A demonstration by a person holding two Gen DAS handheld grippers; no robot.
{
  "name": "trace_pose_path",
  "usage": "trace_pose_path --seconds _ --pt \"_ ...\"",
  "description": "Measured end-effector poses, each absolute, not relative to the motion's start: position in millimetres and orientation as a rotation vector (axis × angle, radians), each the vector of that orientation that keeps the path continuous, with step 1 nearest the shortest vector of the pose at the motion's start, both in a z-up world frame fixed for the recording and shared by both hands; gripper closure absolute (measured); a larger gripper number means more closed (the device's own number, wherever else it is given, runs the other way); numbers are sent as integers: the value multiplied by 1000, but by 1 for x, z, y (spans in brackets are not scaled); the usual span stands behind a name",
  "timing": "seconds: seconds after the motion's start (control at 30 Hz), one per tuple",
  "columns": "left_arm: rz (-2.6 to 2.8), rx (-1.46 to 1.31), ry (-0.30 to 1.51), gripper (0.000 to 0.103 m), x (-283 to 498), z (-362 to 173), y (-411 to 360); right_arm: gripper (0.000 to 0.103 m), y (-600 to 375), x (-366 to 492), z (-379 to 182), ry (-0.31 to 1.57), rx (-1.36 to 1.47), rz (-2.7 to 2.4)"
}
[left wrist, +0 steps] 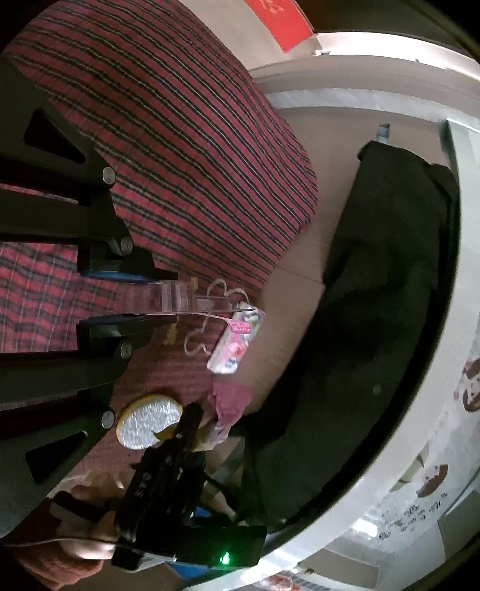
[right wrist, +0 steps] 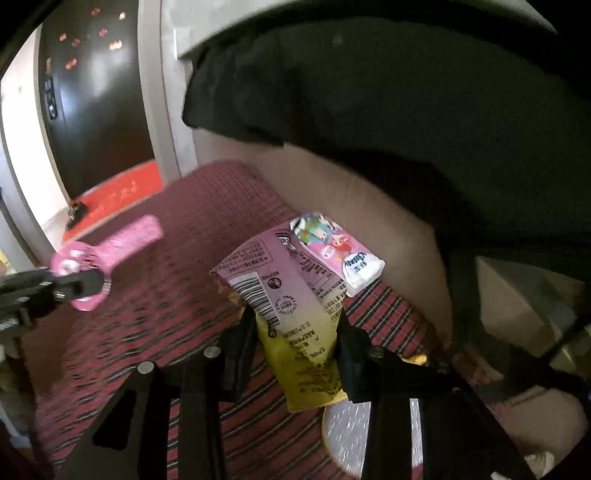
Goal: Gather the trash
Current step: 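Carry the pink toy with the left gripper while the right gripper carries the pink-yellow wrapper to the bin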
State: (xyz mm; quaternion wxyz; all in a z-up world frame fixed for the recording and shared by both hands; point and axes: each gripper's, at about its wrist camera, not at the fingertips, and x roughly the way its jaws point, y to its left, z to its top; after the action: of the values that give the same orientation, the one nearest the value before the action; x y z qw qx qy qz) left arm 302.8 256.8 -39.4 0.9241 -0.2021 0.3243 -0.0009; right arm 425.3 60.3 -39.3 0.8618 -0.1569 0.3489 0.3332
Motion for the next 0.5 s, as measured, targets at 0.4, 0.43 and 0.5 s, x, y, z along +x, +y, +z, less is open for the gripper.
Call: trace_pose_path --seconds 0.4,0.43,0.5 --pt "-32 -340 566 88 282 3 212 68 15 380 0 649 -197 687" --pt "-38 -331 554 88 282 8 207 68 9 376 6 633 -183 681" --pt "-47 -316 532 88 280 19 198 68 -2 369 16 607 -165 671"
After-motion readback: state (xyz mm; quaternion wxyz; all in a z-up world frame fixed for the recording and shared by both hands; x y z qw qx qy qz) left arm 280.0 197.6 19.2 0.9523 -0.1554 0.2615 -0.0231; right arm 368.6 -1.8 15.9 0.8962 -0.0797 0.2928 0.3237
